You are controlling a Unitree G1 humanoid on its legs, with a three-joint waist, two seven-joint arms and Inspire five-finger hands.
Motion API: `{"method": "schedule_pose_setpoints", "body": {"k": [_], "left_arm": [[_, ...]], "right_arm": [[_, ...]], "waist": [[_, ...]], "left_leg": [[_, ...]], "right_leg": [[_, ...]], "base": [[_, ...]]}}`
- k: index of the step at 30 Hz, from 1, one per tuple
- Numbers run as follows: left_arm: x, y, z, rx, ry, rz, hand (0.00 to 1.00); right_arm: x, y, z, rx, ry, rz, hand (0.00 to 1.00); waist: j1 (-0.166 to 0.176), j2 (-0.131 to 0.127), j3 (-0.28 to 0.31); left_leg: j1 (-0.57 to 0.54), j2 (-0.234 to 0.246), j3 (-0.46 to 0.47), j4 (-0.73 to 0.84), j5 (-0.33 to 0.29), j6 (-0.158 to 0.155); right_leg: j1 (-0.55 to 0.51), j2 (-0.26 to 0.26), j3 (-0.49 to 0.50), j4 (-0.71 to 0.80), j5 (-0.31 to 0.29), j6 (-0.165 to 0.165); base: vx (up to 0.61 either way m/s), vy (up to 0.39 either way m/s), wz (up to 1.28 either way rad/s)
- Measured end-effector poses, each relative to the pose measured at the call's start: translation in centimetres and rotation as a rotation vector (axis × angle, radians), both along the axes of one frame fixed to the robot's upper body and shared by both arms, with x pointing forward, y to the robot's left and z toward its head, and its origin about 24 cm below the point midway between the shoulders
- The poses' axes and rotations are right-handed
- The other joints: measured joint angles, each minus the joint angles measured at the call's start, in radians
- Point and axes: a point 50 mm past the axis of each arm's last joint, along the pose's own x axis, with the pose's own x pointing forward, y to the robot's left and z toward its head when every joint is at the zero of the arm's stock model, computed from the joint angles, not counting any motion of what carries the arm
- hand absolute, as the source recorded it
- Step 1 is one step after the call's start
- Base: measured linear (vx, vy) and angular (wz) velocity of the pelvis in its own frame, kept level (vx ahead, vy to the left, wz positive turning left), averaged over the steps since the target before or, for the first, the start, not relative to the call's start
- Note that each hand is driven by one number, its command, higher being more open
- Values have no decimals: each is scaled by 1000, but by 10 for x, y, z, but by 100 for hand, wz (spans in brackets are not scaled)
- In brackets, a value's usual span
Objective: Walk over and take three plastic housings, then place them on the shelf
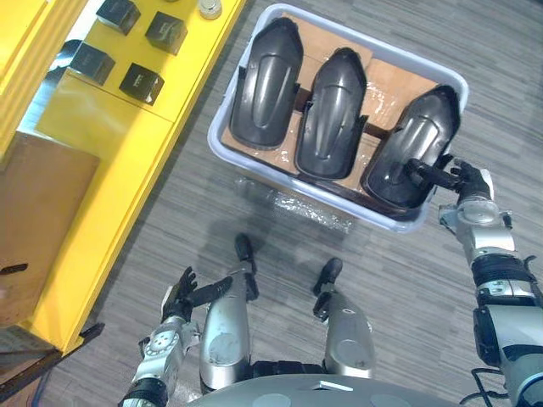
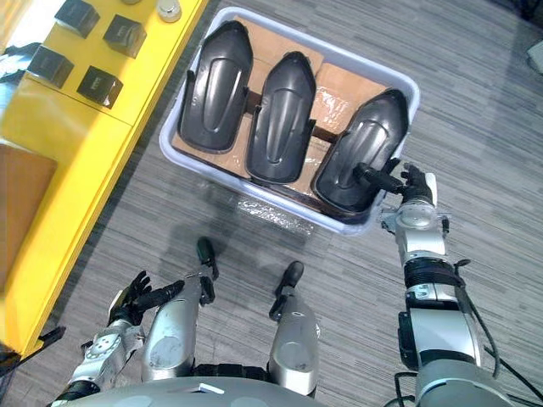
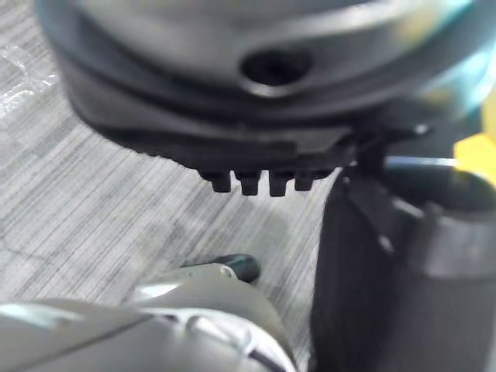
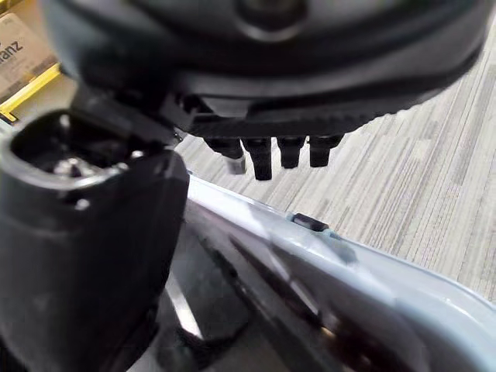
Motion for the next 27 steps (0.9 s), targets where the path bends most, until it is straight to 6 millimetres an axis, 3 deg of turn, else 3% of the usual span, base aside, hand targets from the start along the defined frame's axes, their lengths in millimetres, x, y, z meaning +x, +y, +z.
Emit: {"method": "schedule_pose_setpoints", "body": {"k": [7,16,22,27], "left_arm": [[-1,-8,-2,-23,5,-25,100],[0,-20,-4,-164,-30,33,100],[-2,-20,-4,-186,-22,57,100],[-9,-16,-8,-192,13,86,100]], "right_arm": [[-5,-24,3,-95,89,-85,0],[0,-24,13,-152,26,-92,0],[-14,-29,-4,-178,48,-122,0],[-29,-11,-29,-235,60,-60,0]], "waist": [[6,25,1],[18,56,-5],[21,56,-5],[12,30,-48]], "left_leg": [[20,-19,-7,-52,32,3],[70,-42,-23,-166,97,-1],[91,-47,-48,-176,108,0],[127,-47,-37,-210,117,-10]], "right_leg": [[0,-11,-8,8,0,1],[14,-14,-30,12,-4,1],[51,-14,-57,12,-14,-1],[71,-9,-54,7,-20,5]], "base": [[1,7,5],[-2,-1,8],[12,2,13],[32,-17,-4]]}}
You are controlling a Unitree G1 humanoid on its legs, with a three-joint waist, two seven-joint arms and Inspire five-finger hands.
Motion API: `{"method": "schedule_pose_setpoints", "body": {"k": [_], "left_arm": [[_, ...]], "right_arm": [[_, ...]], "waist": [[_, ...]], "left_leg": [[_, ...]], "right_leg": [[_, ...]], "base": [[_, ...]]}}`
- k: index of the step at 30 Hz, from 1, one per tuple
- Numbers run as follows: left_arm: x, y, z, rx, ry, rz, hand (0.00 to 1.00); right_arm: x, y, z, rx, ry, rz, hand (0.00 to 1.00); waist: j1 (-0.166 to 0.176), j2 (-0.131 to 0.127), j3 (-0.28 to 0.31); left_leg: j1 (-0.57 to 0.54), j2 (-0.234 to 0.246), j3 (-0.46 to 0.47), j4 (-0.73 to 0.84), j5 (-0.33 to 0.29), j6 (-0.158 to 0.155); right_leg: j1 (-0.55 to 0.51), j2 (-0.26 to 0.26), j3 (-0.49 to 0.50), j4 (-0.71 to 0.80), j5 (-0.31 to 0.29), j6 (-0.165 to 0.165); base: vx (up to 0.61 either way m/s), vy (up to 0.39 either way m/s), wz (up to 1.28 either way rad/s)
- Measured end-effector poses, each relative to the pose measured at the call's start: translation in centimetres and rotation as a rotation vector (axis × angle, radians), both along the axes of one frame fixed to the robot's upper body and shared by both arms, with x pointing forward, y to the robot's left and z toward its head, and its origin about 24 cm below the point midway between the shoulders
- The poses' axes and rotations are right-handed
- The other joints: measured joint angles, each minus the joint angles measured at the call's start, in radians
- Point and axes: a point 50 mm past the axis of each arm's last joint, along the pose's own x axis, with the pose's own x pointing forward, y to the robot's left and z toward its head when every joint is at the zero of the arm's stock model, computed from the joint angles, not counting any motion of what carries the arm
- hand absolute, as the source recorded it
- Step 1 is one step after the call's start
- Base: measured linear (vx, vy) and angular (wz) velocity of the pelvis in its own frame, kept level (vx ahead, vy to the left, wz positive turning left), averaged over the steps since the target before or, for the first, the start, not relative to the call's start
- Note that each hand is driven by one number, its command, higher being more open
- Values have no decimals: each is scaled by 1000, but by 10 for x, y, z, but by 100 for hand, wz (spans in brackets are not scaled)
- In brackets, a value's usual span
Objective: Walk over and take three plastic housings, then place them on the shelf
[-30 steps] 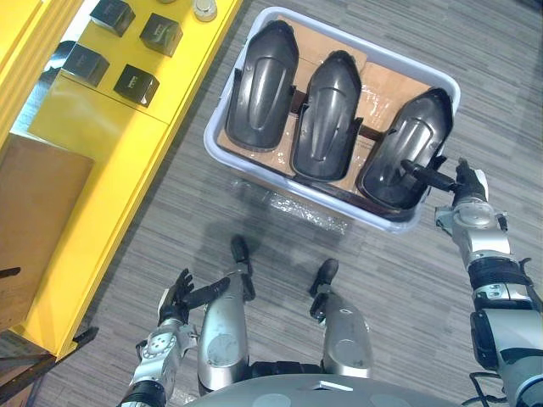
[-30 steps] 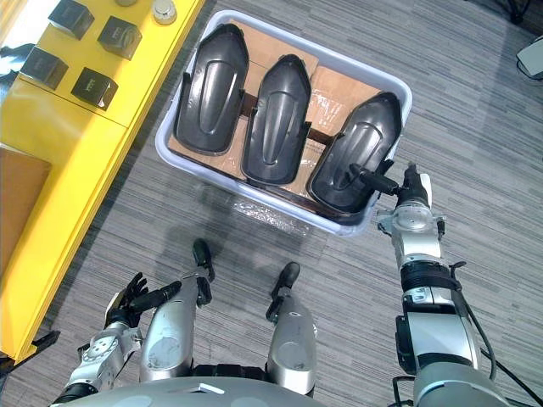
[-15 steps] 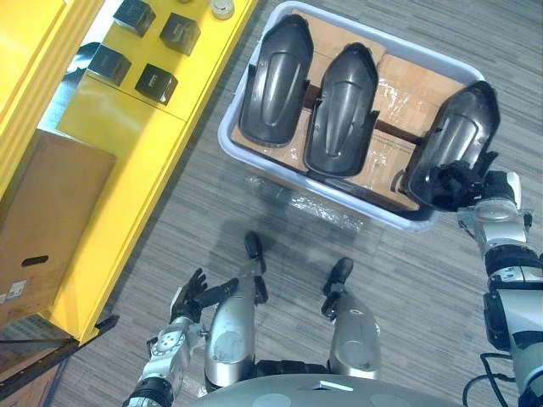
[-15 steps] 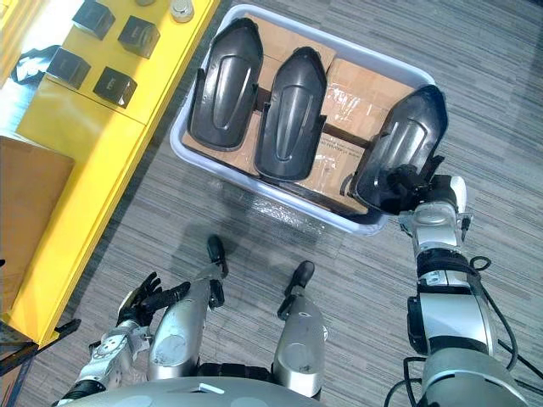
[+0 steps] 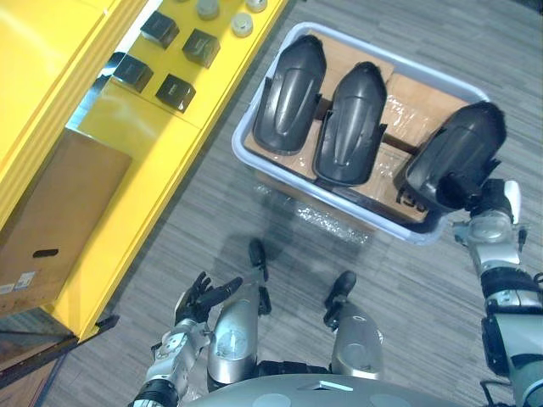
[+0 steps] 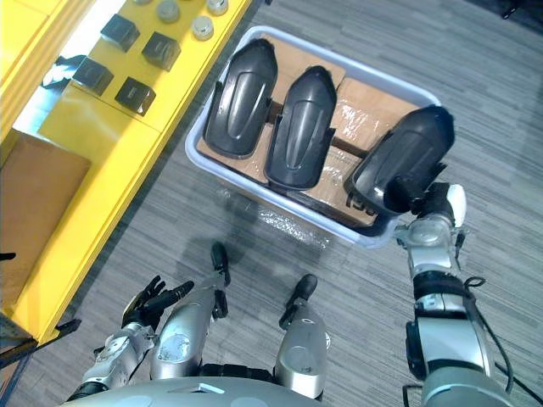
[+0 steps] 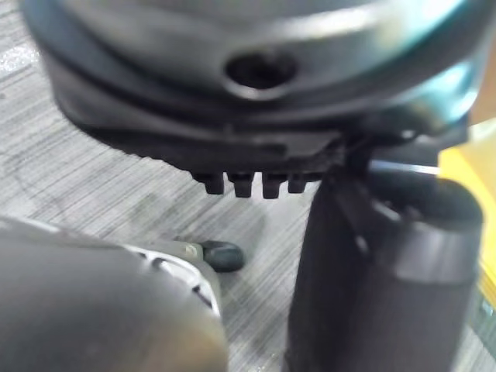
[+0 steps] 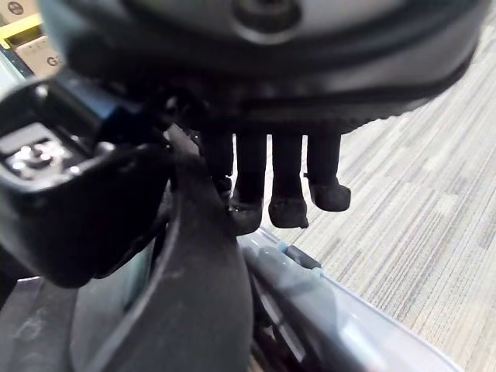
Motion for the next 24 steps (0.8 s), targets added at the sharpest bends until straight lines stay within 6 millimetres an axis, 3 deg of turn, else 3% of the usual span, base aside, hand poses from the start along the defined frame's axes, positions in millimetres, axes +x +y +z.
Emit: {"method": "schedule_pose_setpoints", "body": {"k": [5,8,13,18,24], "left_arm": [[-11,5,-4,-3,34,33,100],[-10,4,0,-4,3,29,100],[10,-1,29,-1,-163,23,100],[33,-12,65,-97,-356,-45,100],[59,-39,133,-272,-631,-276,100]], "right_arm": [[-28,32,-40,-17,61,69,0],[-46,38,-47,-7,56,54,0],[-57,27,-23,-113,-24,4,0],[-63,22,-4,-239,-86,-22,0],[-55,27,20,-377,-195,69,0]], "waist": [[-21,-60,-89],[-37,-78,-151],[-73,-74,-223],[-85,-60,-283],[-85,-39,-302]], "left_leg": [[81,-4,22,-54,6,-9],[125,-7,31,-79,10,-15],[168,-3,60,-84,-15,-31],[203,4,80,-84,-26,-36],[225,3,80,-83,-18,-25]], "right_leg": [[62,11,6,-39,0,5],[98,16,6,-58,0,7],[143,25,22,-95,8,20],[177,35,30,-124,19,22],[203,35,29,-131,29,25]], "base": [[88,-29,-8],[69,-17,-6],[12,0,-14],[10,-9,-13],[0,0,0]]}}
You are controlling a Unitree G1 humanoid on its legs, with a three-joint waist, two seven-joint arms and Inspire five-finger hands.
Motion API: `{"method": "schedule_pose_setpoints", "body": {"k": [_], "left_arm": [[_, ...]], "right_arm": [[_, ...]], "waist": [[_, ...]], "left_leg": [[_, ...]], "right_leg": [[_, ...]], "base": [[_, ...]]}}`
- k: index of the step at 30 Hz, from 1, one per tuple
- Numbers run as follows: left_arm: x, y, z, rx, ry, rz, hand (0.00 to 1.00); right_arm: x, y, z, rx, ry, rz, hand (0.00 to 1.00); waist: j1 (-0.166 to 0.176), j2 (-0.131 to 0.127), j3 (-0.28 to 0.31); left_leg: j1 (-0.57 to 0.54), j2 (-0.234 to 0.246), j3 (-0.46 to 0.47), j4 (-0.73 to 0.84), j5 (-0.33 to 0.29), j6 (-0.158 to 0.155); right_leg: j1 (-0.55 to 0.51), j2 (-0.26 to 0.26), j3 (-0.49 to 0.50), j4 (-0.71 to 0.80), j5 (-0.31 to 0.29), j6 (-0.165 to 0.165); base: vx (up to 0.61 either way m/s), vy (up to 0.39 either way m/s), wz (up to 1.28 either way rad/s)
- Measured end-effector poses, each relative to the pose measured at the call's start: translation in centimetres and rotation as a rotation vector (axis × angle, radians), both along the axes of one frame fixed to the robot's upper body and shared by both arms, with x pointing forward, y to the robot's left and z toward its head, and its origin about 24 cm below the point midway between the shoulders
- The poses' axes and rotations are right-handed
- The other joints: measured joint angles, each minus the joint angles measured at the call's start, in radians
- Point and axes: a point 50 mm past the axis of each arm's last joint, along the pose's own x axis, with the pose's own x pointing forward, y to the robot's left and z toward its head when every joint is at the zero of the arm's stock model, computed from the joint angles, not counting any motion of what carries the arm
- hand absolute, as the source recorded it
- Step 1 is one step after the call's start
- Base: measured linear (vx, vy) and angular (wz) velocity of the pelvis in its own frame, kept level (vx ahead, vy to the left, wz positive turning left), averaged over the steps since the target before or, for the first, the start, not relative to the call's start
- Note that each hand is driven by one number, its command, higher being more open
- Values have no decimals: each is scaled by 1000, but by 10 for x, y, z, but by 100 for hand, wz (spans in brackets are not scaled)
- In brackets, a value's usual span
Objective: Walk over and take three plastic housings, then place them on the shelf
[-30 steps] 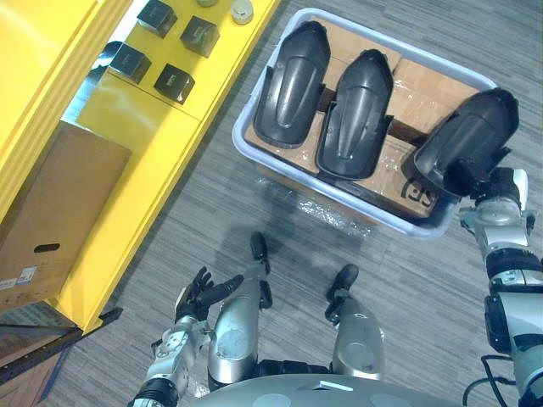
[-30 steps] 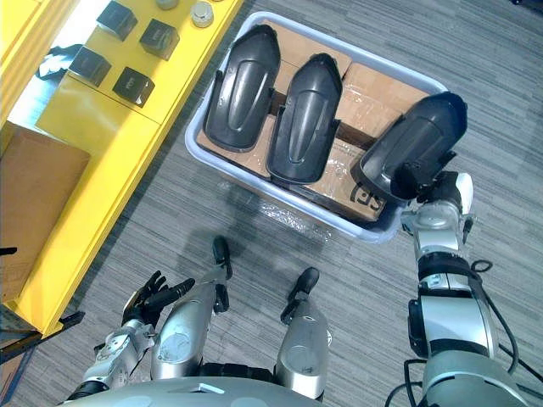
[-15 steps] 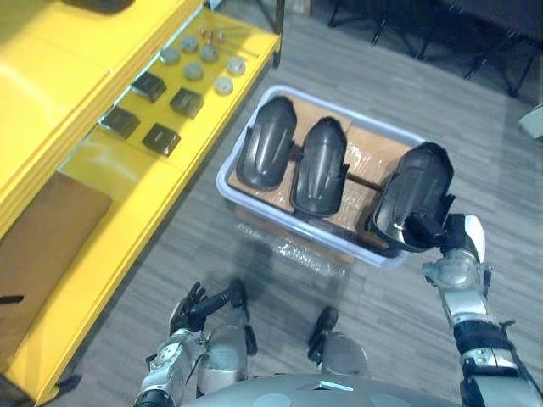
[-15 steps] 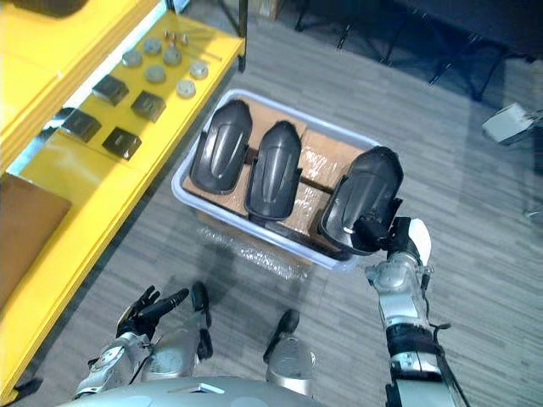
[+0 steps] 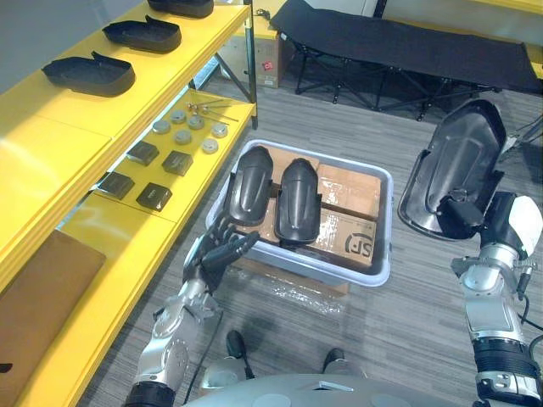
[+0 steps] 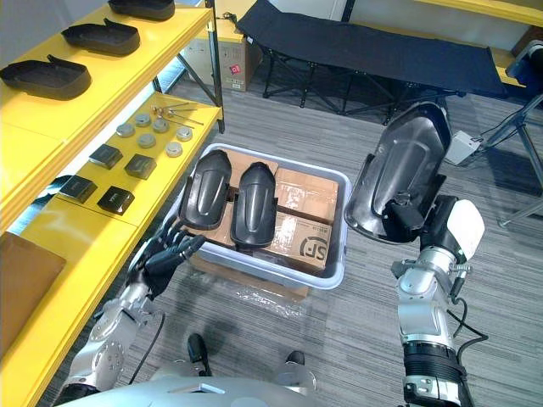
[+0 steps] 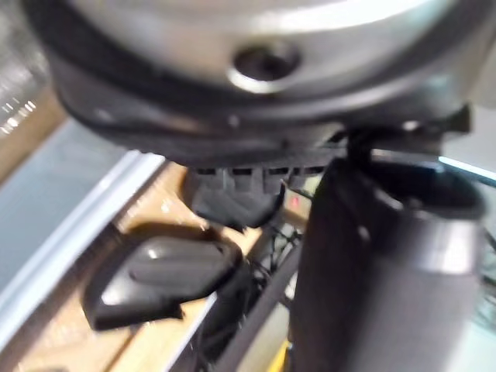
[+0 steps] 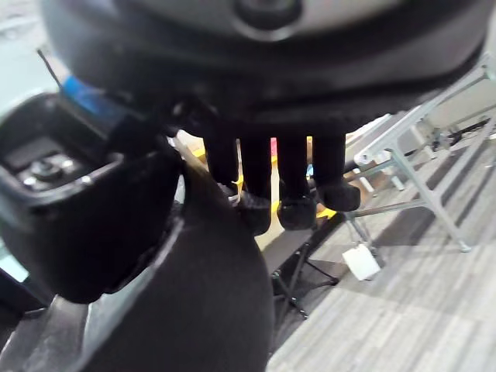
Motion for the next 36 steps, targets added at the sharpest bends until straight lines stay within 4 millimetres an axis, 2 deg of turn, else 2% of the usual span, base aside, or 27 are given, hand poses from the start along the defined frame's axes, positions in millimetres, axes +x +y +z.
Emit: {"method": "schedule_pose_setpoints", "body": {"k": [4,5,11,14,18,22,28,36], "left_arm": [[12,-10,22,-31,-70,-113,100],[16,-16,27,-53,-69,-167,100],[25,-38,35,-97,-43,-327,100],[28,-39,39,-134,-33,-338,100],[33,-39,46,-168,-38,-327,100],[34,-43,49,-245,-33,-338,100],[35,-55,55,-341,-49,-364,100],[33,-65,53,-358,-39,-360,100]], "right_arm": [[12,20,25,-168,-119,160,0],[17,31,34,-225,-174,225,0],[25,70,55,-359,-321,451,0],[24,86,52,-381,-336,553,0],[24,96,49,-426,-329,618,0],[23,108,44,-451,-324,691,0],[21,123,37,-427,-325,773,0],[18,148,26,-358,-330,867,0]], "waist": [[0,28,-30],[-1,38,-37],[1,44,-41],[-8,42,-43],[-11,42,-46],[-18,41,-73],[-17,35,-95],[-17,32,-98]], "left_leg": [[3,1,0,0,-2,-2],[6,2,1,0,-8,-10],[17,5,19,-1,-7,-10],[24,6,29,-1,-1,-2],[28,11,44,-1,-1,-2],[30,14,55,-1,0,-3],[30,17,55,-1,6,-8],[31,19,55,-1,7,-8]], "right_leg": [[8,3,-1,-9,4,2],[9,4,1,-9,5,1],[6,7,23,-11,11,-3],[6,7,29,-12,14,-5],[6,14,42,-27,24,-10],[6,20,51,-43,33,-12],[6,29,52,-45,34,-16],[4,33,53,-58,35,-20]], "base": [[0,0,0],[0,0,0],[-18,17,-9],[4,12,-10],[-1,8,-13],[6,2,-9],[1,0,-1],[0,0,0]]}}
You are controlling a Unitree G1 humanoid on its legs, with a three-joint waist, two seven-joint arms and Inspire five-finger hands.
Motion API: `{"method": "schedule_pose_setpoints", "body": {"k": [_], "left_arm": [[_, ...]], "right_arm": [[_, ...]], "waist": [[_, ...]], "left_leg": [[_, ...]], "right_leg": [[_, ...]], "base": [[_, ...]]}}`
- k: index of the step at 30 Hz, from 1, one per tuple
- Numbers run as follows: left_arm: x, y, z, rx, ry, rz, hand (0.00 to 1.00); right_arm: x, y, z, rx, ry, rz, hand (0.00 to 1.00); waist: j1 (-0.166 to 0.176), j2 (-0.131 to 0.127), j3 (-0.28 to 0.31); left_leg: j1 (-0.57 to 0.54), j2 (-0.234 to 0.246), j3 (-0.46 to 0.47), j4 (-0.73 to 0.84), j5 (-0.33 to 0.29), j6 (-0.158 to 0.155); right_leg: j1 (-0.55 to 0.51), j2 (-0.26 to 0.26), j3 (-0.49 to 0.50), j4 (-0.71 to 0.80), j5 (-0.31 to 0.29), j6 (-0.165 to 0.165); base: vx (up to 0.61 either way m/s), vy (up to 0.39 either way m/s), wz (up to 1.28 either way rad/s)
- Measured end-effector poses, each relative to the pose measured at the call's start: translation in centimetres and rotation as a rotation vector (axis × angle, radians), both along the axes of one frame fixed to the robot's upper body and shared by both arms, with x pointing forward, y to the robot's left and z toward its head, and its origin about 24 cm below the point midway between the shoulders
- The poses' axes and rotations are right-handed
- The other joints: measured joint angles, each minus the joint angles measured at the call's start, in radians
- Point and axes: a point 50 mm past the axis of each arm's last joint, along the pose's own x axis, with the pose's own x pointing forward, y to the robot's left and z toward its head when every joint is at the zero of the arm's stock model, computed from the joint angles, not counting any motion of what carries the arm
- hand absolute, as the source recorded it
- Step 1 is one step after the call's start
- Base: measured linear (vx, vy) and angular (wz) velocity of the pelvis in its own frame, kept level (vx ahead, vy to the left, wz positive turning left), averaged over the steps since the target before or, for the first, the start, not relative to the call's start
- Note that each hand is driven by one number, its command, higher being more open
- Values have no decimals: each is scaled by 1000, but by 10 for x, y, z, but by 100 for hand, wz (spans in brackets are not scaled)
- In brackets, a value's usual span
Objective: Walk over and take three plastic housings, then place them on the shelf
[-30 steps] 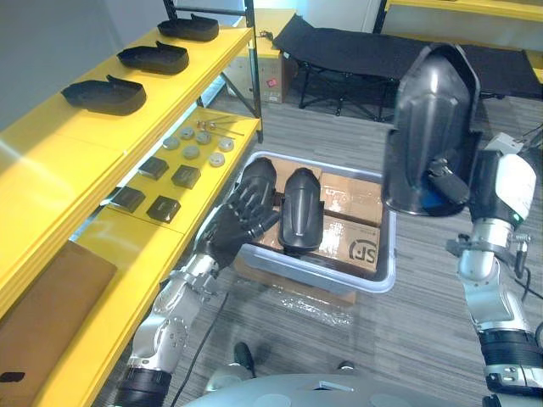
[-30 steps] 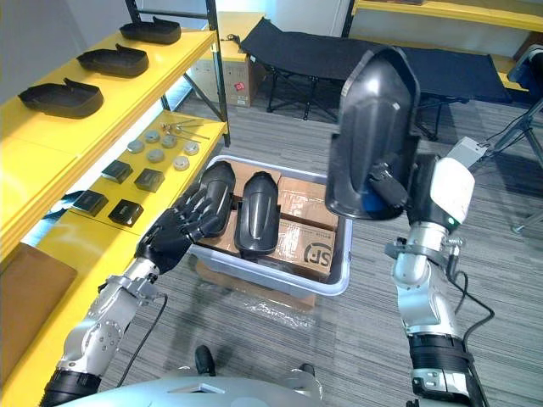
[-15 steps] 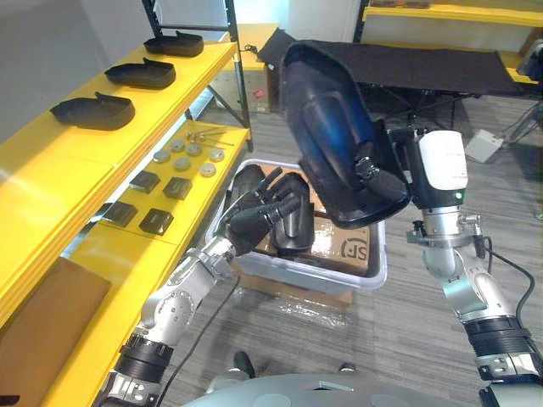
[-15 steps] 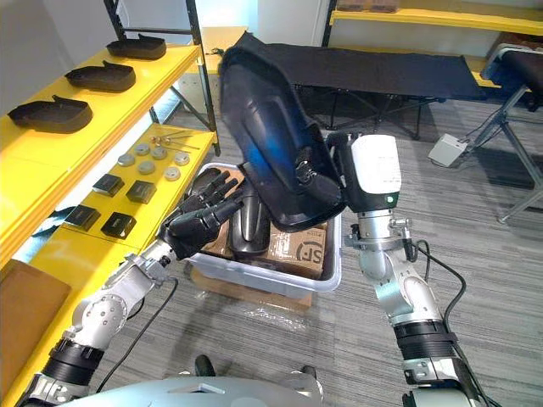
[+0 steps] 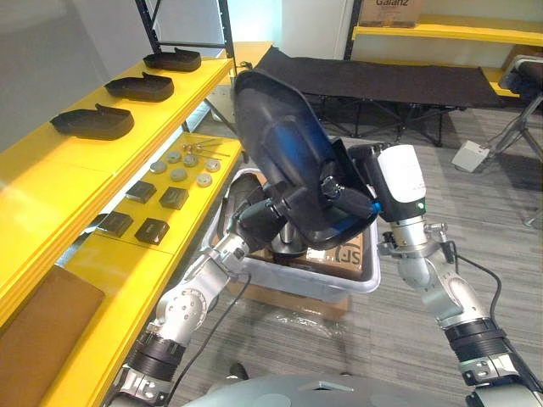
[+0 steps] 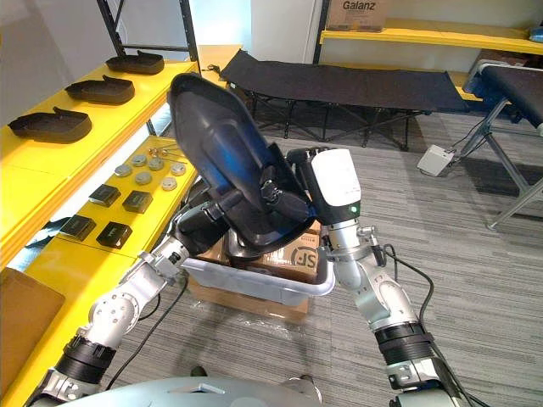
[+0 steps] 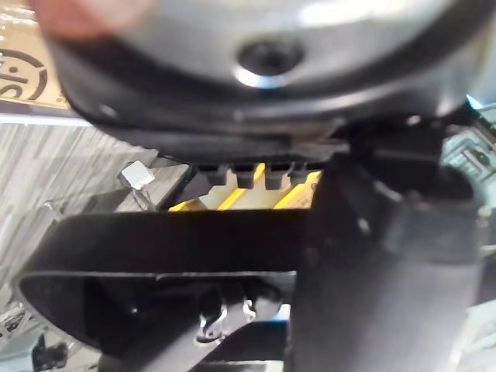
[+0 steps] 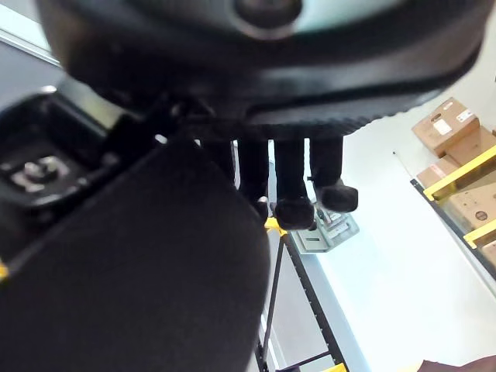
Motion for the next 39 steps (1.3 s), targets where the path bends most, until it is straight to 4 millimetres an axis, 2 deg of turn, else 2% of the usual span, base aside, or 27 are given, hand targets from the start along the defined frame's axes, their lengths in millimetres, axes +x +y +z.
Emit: {"method": "schedule_pose_setpoints", "body": {"k": [1,2,7,11,18,25,26,30,33,37,39], "left_arm": [[0,-1,0,-1,0,-3,100],[0,-2,0,-11,-7,7,0],[2,1,4,-32,-38,59,0],[1,-5,6,-64,-55,88,0],[3,-4,-5,-54,21,225,0],[-6,-3,-16,-44,53,245,0],[-7,-4,-16,-43,54,246,0],[-7,-5,-17,-42,57,252,0],[-7,-5,-15,5,33,293,0],[-7,0,-3,221,-110,417,0],[-6,7,8,421,-246,565,0]], "right_arm": [[0,2,-1,5,6,5,0],[-1,4,-4,27,24,7,0],[-3,10,-9,87,61,24,0],[-8,13,-18,134,105,19,0],[-11,31,-22,225,114,46,0],[-18,33,-32,231,162,40,0],[-18,32,-33,232,165,39,100],[-20,33,-35,250,169,33,100],[-22,34,-38,336,208,37,100],[-21,33,-37,479,279,70,100],[-23,33,-34,571,313,106,100]], "waist": [[0,-1,-1],[2,-3,-2],[2,-5,-3],[5,-14,-15],[0,-18,-19],[4,-19,-20],[4,-20,-21],[3,-20,-22],[6,-21,-23],[10,-21,-23],[12,-21,-24]], "left_leg": [[0,0,0,0,0,0],[-1,0,1,0,0,0],[0,0,1,0,0,0],[0,-1,2,0,1,-1],[2,0,7,0,0,-2],[2,0,7,0,-1,-3],[2,0,6,0,-1,-3],[3,1,5,0,-1,-3],[3,4,5,0,-1,-4],[4,12,3,0,0,-8],[5,16,0,0,3,-12]], "right_leg": [[0,0,0,-3,1,-2],[0,0,1,-4,2,-2],[0,1,1,-5,5,0],[0,1,2,-7,5,0],[-3,3,12,-6,4,-2],[-3,3,11,-7,0,-8],[-3,3,11,-7,0,-8],[-2,5,11,-7,0,-8],[-2,7,11,-7,0,-8],[0,15,10,-7,-1,-8],[1,20,9,-7,-2,-11]], "base": [[0,0,0],[0,0,0],[0,0,0],[25,7,-1],[12,6,-4],[0,0,0],[0,0,0],[0,0,0],[0,0,0],[0,0,0],[0,0,0]]}}
